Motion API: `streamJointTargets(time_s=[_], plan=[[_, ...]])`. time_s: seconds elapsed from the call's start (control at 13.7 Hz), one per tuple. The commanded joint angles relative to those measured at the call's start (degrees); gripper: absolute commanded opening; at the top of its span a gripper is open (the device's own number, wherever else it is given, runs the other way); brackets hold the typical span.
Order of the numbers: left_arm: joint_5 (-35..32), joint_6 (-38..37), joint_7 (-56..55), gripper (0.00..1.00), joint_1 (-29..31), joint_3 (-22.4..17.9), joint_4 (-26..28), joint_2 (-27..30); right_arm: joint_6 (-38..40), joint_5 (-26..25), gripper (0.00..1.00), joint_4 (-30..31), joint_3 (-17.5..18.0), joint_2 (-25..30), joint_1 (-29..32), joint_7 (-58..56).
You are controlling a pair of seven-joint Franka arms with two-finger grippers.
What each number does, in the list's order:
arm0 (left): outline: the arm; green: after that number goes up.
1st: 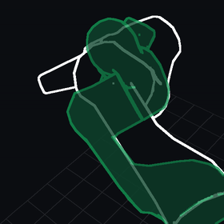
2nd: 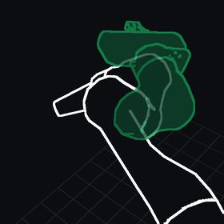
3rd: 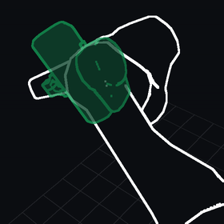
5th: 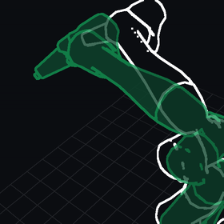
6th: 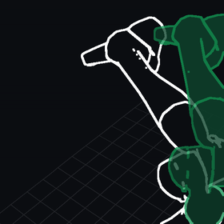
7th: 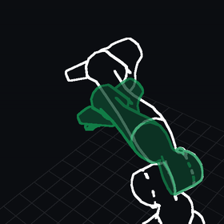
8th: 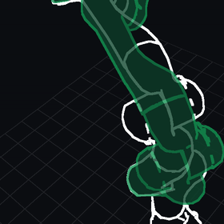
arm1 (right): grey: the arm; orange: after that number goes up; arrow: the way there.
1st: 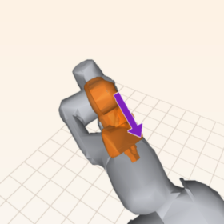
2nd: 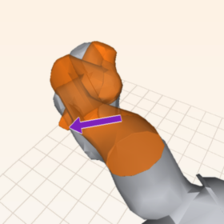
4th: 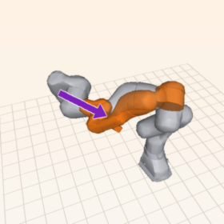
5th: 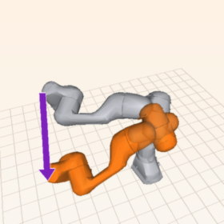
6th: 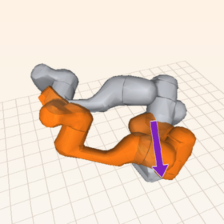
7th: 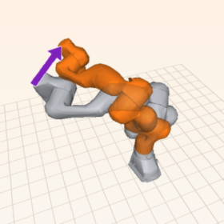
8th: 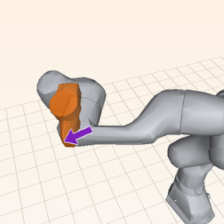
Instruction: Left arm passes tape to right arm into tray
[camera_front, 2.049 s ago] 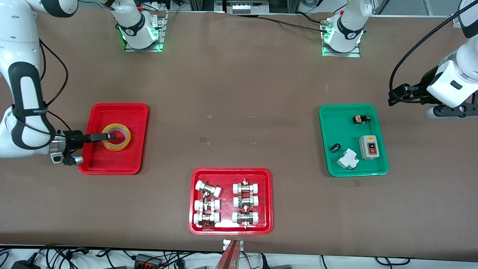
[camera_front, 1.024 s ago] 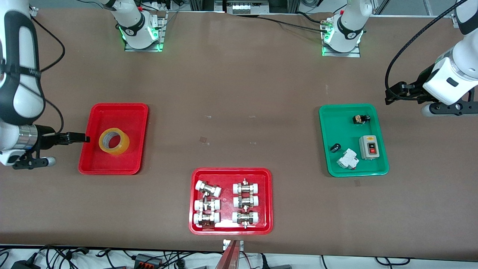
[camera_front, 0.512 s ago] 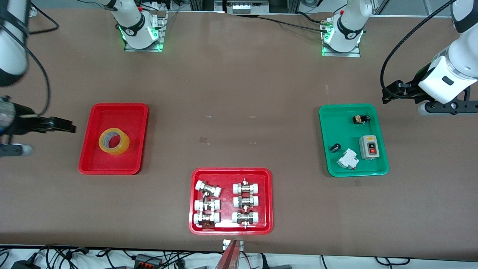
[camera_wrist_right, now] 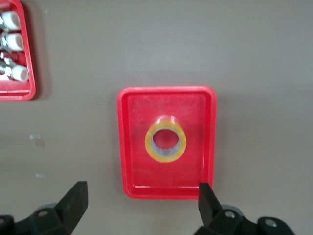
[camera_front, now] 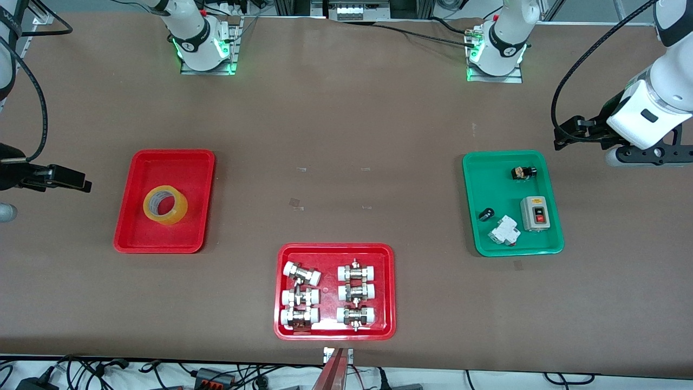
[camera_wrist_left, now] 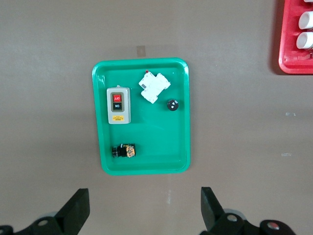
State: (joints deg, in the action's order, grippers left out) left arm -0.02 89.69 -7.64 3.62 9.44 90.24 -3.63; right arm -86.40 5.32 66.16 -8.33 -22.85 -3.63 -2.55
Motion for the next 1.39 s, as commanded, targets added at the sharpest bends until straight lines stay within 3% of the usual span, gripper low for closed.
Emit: streamJointTargets(time_s=[0.0,0.22,0.51,0.8,1.02,1.32], plan=[[0.3,0.3,-0.2,1.00,0.4,0.4,1.2,1.3,-1.7,-2.1,1.00,0.8,1.1,2.2,1.8,0.2],[0.3,0.3,-0.2,1.00,0.4,0.4,1.2,1.3,-5.9,-4.9,1.00,6.3,7.6,6.0,6.6,0.0],[0.3,0.3,-0.2,1.00,0.4,0.4,1.2,1.3,-5.4,-5.4,1.00,8.5,7.8,7.9,6.4,0.0],[0.3,0.3,-0.2,1.00,0.4,0.4,1.2,1.3,-11.7,-7.7,1.00,23.4,7.9,17.5,6.4,-1.2],[0.3,0.3,-0.2,1.00,0.4,0.4,1.1,1.3,-14.6,-7.7,1.00,30.2,7.9,21.8,6.4,-1.2],[0.2,0.1,-0.2,1.00,0.4,0.4,0.8,1.3,-12.7,-7.6,1.00,30.3,8.1,21.9,6.4,-1.2]])
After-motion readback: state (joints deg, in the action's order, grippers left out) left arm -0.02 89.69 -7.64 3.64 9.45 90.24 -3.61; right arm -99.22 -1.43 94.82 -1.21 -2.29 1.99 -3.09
